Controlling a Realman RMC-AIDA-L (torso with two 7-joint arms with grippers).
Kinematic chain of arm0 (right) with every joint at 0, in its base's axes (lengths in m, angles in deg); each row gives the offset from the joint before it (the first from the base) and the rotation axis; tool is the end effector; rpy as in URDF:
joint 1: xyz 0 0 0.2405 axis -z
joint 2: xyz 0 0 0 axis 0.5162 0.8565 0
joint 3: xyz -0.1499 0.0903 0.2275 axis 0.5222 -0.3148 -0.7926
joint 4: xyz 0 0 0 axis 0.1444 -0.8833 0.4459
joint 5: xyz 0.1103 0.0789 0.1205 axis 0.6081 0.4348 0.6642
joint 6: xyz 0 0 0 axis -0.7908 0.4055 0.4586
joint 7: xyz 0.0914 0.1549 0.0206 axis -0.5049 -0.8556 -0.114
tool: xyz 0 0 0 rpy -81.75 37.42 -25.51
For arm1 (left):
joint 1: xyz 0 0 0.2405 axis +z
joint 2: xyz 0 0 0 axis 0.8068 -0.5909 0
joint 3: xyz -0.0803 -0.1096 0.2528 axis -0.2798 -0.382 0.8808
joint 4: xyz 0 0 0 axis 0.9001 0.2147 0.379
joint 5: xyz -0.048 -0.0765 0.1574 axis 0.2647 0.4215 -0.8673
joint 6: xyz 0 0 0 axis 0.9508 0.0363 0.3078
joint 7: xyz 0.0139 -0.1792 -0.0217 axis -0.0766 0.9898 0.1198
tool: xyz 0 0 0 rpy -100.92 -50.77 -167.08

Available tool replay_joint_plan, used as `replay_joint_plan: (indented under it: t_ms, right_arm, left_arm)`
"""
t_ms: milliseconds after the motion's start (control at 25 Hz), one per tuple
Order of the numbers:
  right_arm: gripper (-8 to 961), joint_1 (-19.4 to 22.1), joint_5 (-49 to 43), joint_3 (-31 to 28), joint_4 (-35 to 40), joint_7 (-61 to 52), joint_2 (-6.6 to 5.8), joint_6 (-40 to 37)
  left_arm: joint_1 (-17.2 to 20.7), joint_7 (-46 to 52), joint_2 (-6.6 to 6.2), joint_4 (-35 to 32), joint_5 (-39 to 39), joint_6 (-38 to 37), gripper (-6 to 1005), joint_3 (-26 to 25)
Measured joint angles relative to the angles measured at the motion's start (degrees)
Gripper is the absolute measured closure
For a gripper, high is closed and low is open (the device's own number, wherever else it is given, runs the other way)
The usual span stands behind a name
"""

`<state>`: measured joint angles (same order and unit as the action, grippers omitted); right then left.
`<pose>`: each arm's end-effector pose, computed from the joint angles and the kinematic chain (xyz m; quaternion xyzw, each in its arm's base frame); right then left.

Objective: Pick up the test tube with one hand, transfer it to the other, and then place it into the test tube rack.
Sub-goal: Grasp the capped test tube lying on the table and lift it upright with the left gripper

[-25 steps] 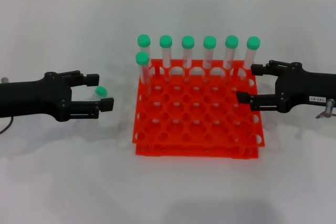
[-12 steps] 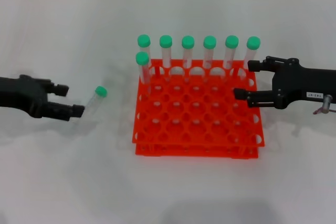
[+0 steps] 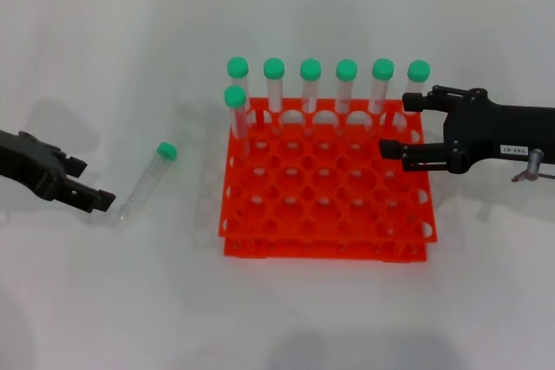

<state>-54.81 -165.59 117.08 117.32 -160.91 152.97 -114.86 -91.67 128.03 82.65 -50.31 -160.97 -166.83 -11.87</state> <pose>0.2395 0.3432 -0.0465 -0.9471 0.1563 0.2218 0.1712 -0.3172 0.3512 0.0144 -0.9294 -0.3434 0.0856 0.1043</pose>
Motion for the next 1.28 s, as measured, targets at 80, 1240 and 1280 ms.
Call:
replay_joint_plan:
  t_ms: [80,1240,1280]
  right_arm:
    - [93,-0.1,0.01,-0.01,0.0,0.0,0.0,0.01]
    - [94,-0.22,0.7,0.26,0.0,0.47,-0.09,-0.06]
    - [94,-0.23,0.69,0.23,0.0,0.49,-0.09,-0.06]
  left_arm:
    - [-0.78,0.28,0.34,0.29,-1.15,0.08,144,0.09]
    - [-3.37,1.2,3.95,2.78,-4.03,3.41,147,3.78]
    - [-3.34,1.21,3.95,2.78,-4.04,3.41,147,3.78]
